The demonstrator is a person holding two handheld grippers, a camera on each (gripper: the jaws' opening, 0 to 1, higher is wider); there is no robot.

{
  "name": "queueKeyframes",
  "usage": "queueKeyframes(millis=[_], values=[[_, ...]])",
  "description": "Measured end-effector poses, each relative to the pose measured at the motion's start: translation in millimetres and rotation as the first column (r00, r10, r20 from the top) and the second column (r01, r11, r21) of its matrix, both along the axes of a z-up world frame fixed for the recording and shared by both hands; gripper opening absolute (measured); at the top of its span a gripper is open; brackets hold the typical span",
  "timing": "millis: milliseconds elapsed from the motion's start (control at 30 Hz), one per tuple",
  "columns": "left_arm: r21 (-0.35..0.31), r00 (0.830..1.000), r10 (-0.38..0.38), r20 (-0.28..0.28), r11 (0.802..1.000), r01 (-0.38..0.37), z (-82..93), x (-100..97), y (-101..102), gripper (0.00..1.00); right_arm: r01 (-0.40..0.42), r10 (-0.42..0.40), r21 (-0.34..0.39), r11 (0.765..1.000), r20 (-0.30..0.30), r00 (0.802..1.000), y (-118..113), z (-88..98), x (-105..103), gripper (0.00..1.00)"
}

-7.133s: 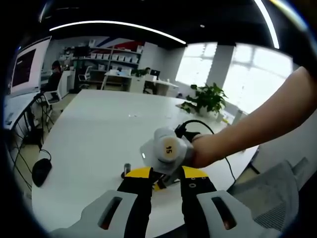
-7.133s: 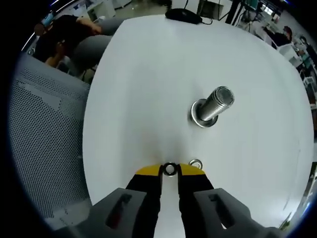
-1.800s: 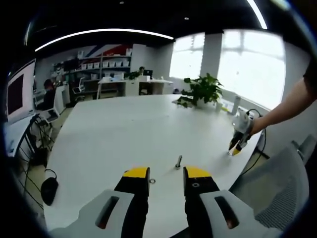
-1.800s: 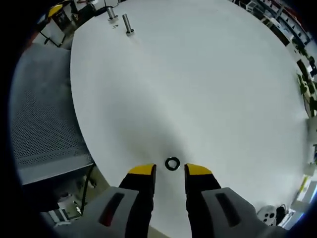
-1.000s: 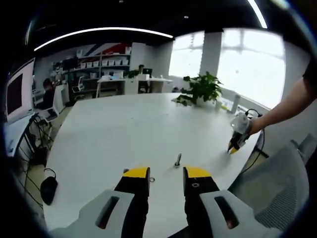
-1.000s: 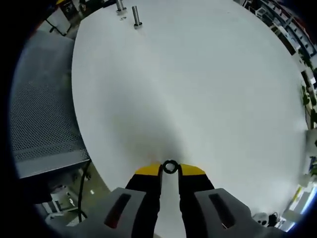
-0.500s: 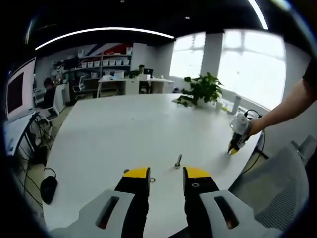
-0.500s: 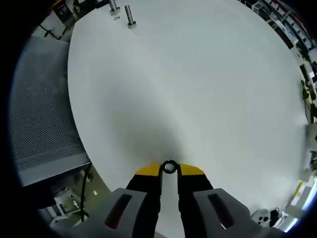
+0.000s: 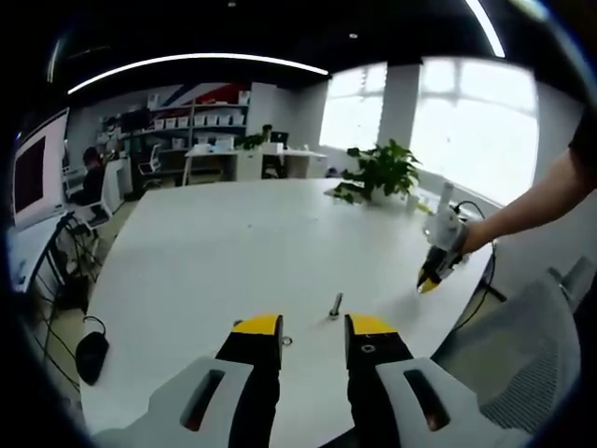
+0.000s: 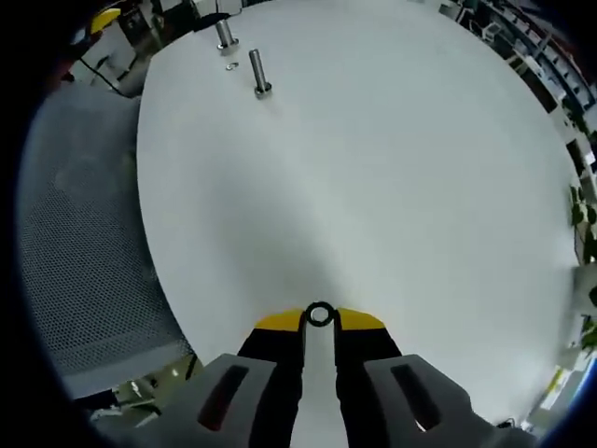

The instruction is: Place the washer onto the threaded stud by aligning its center hole with the stud, sliding it down to the base, and recovering from edge contact or off-axis alignment until the washer reaches the visible bottom stop.

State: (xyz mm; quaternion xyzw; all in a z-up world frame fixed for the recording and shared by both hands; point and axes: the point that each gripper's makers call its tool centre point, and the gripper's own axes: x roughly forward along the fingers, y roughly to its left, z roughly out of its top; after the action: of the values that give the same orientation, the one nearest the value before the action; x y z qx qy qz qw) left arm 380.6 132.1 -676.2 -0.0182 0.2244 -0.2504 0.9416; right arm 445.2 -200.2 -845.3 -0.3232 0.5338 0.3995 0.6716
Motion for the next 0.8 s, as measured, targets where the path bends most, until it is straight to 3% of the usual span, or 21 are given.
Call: queueKeyframes(millis=[233, 800], values=[[-0.007, 1.000, 0.013, 0.007, 1.000, -0.013, 2.0, 0.7, 3, 0.25, -0.016, 0.014, 0.071, 0.997, 0.033, 0.999, 39, 20.0, 15, 0.13], [-0.011, 0.999, 0.029, 0.014, 1.000, -0.029, 3.6, 1.7, 6, 0.25, -0.161, 0.150, 0.113, 0.980, 0.096, 0.984, 118, 60.2, 42, 0.13]])
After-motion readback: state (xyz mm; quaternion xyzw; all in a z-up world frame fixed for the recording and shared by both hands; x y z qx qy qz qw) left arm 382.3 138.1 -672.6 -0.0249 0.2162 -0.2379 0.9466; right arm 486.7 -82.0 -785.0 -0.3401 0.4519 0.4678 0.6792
